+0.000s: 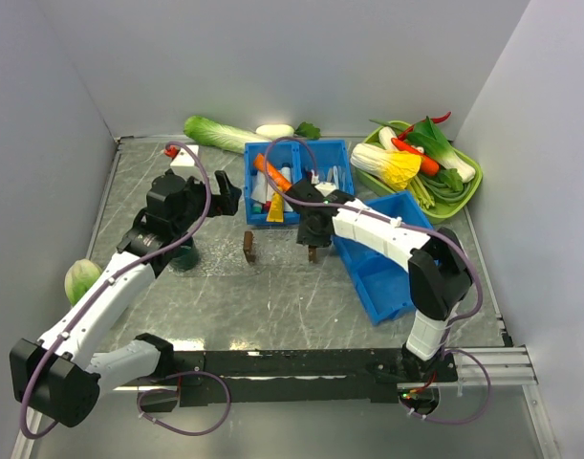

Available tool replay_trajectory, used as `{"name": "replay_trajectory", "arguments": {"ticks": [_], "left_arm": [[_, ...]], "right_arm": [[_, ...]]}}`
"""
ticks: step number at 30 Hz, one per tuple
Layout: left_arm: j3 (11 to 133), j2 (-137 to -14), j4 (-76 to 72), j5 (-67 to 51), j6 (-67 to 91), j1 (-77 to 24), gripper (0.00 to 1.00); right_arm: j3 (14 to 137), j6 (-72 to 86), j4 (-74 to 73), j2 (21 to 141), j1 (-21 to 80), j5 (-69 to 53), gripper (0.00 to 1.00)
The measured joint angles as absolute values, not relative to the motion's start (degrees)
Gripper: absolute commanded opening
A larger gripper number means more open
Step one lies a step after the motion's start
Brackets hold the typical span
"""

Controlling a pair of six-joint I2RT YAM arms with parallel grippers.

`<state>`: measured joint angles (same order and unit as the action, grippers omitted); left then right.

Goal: Prepare toiletry sets of a toothbrush and toothpaste on the tray

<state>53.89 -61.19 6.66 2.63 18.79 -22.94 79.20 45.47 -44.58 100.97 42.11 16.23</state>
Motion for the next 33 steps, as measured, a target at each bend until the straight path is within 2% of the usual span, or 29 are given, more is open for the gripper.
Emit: {"name": "replay_trajectory", "arguments": {"ticks": [9,20,26,27,33], "left_arm": [[53.9,-61.7,6.6,1.9,19.2,-23.0,0.97],[53.9,-61.8,6.7,1.3,19.3,-22.9,0.97],[53.9,-61.8,6.7,1.3,19.3,-23.0,0.97],[53.9,-61.8,6.7,1.3,19.3,-23.0,0.97],[53.9,-61.8,6.7,1.3,19.4,-22.9,0.96]], "right_arm": [[87.2,49.8,-45.7,102.7,46.9,17.7,0.00],[88.6,52.3,-44.3,107.9,48.8,17.5,0.00],[88.6,51.9,-44.7,107.6,48.8,18.2,0.15],[88.6,51.7,-44.8,107.3,48.7,18.4,0.21],[86.7,51.2,-44.1,104.4,46.8,18.3,0.41]]}}
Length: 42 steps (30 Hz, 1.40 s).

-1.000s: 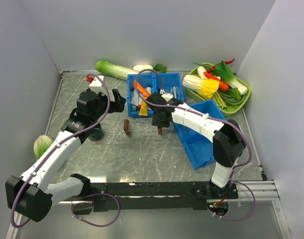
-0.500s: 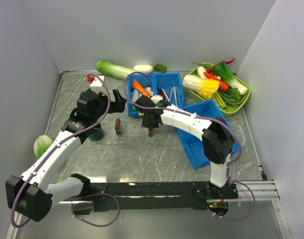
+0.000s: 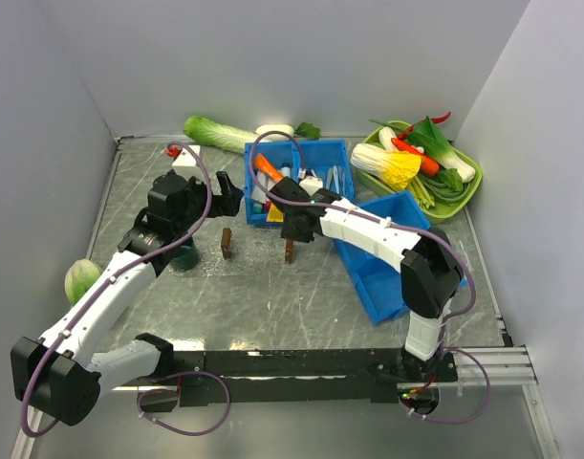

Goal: Prepare toiletry sets of a toothbrush and toothpaste on the tray

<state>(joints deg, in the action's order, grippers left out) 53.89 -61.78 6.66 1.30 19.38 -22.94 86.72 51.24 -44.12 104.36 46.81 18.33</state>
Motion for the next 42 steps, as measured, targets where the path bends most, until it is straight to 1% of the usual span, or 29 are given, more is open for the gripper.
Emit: {"name": "replay_trajectory", "arguments": {"ticks": [2,9,16,19,22,23,25,26,28,29,32,42], "left_arm": [[53.9,-61.8,6.7,1.3,19.4,-23.0,0.97],[53.9,-61.8,6.7,1.3,19.4,-23.0,0.96],[53.9,-62.4,6.7,1.3,19.4,-22.9,0.97],[53.9,-62.7,6.7,1.3,19.4,-23.0,0.96],[53.9,-62.7,6.7,1.3,19.4,-23.0,0.96],[53.9,-62.7,6.7,1.3,19.4,-23.0,0.96],[53.9,-62.7,6.7,1.3,19.4,-22.9,0.96],[53.9,-62.7,6.7,1.3,19.4,-23.0,0.97],[53.9,-62.7,6.7,1.3,19.4,-23.0,0.97],[53.9,-62.7,6.7,1.3,19.4,-22.9,0.96],[53.9,-62.8,6.7,1.3,19.4,-22.9,0.97],[53.9,-62.9,6.7,1.3,19.4,-23.0,0.96]], "right_arm": [[86.0,51.1,-43.7,104.1,46.0,18.1,0.43],[85.8,50.6,-43.0,104.8,45.3,16.8,0.43],[86.3,50.2,-42.3,108.0,45.3,15.4,0.43],[86.3,50.1,-41.8,109.0,45.3,15.2,0.41],[86.5,49.9,-41.6,109.1,45.3,15.0,0.35],[86.6,50.0,-41.5,109.1,45.3,14.9,0.31],[86.6,49.8,-41.4,109.1,45.3,14.7,0.26],[86.7,49.6,-41.4,109.1,45.3,14.6,0.21],[86.7,49.6,-41.3,109.2,45.3,14.5,0.15],[86.7,49.6,-41.3,109.2,45.3,14.4,0.08],[86.8,49.4,-41.3,109.2,45.4,14.3,0.00],[88.4,48.8,-41.7,110.3,46.2,14.1,0.00]]}}
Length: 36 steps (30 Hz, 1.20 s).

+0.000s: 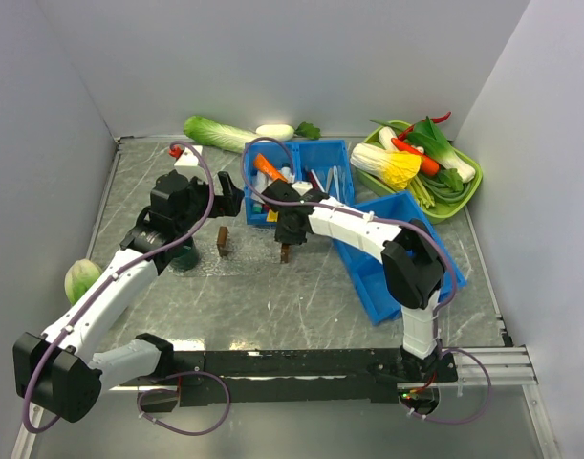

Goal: Prepare toiletry sets of a toothbrush and toothpaste on the tray

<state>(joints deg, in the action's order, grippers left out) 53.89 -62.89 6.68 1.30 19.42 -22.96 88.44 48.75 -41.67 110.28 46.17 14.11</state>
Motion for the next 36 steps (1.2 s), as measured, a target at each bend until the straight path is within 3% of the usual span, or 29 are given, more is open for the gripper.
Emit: {"name": "replay_trajectory", "arguments": {"ticks": [22,36], "left_arm": [[53.9,-63.2,6.7,1.5,20.3,-22.9,0.96],[53.9,-63.0,7.2,7.6,20.6,-18.8,0.96]], "right_arm": [[95.8,47.9,-44.7,114.7,49.1,14.0,0.00],[96.7,46.8,-44.1,115.4,50.1,13.8,0.00]]}}
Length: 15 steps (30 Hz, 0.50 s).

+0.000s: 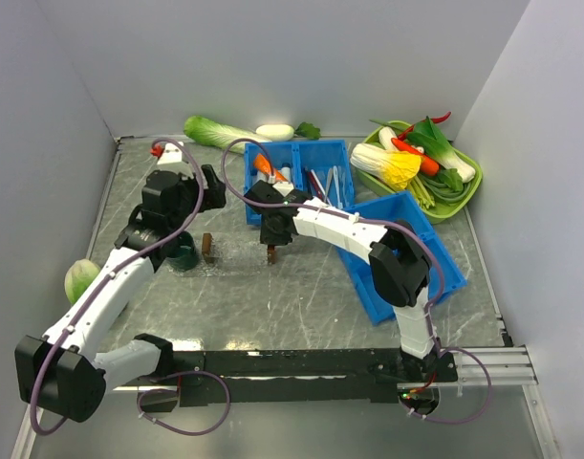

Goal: Prepare toiletry sets of a toothbrush and toothpaste on the tray

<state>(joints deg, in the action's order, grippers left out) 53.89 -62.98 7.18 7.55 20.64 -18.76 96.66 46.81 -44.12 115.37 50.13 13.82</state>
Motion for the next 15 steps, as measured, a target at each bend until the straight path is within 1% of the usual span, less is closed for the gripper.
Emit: {"name": "replay_trajectory", "arguments": {"ticks": [5,15], "left_arm": [[53.7,-61.5,7.1,9.1,20.7,-16.8,0.96],[53.7,-60.5,7.2,11.9,20.7,-16.6,0.96]], "right_arm": [[96.7,46.6,-44.1,115.4,50.2,13.8,0.00],[98.3,45.9,-44.2,116.5,50.3,13.8,0.00]]}}
